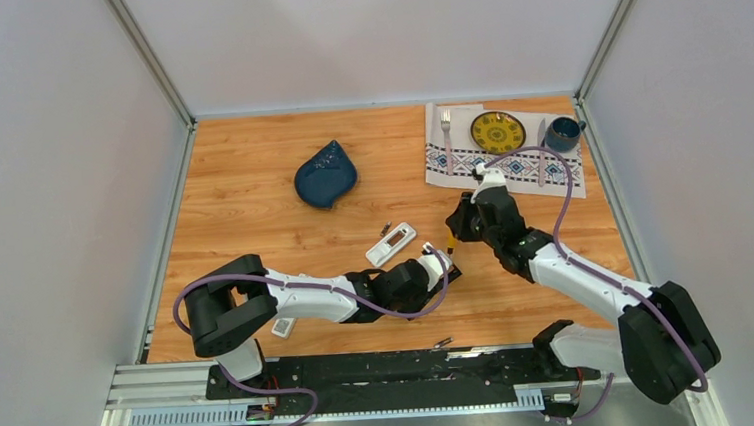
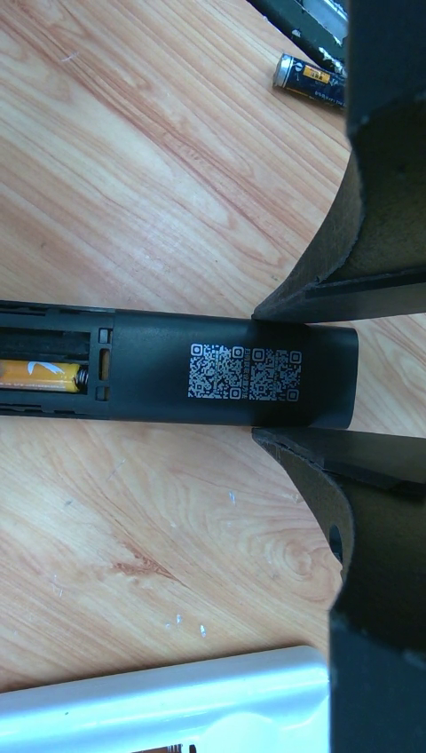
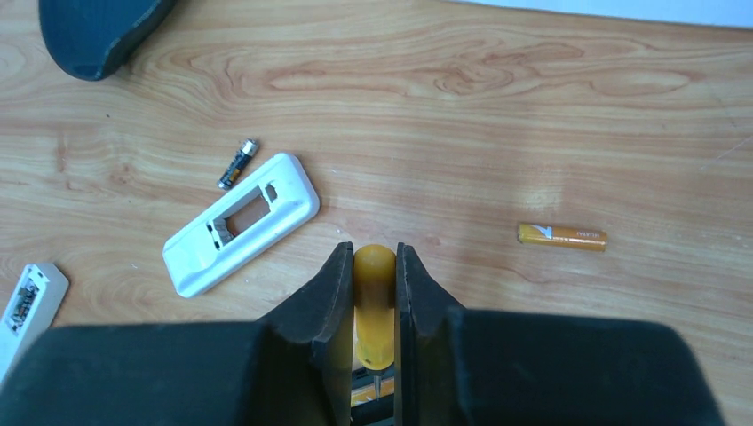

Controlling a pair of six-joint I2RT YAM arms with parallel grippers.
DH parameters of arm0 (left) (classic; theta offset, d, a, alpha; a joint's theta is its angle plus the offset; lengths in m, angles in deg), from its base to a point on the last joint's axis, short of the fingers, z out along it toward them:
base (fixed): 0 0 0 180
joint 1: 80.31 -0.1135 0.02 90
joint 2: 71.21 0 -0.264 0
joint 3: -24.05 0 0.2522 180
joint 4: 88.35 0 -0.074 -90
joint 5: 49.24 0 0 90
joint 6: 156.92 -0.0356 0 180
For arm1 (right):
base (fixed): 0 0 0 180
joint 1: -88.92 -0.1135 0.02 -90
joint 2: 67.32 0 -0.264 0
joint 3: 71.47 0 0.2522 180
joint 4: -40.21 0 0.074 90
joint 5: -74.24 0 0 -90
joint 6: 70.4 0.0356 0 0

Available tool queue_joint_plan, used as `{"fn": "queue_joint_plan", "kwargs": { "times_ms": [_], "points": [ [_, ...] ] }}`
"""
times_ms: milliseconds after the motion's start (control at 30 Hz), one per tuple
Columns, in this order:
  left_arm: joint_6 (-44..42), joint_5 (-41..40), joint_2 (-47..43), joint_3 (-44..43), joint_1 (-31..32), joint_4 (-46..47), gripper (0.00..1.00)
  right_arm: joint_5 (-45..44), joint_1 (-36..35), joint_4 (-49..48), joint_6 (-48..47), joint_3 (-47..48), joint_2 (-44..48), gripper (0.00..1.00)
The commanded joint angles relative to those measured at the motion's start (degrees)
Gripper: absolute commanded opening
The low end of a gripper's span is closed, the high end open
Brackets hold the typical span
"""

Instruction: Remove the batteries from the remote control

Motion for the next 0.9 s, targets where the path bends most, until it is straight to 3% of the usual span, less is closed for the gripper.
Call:
{"fn": "queue_joint_plan", "kwargs": {
  "times_ms": [0,867],
  "points": [
    [2.15,4.65,5.16,4.51,0.14,-12.12,0.02,-2.06,0.23,-5.9,0.06,-0.06,3.1,0.0],
    [2.15,4.74,5.86,4.16,0.14,-12.12,0.02,-5.84,0.67,-3.96,-3.01,-0.14,1.0,0.0]
  ]
}}
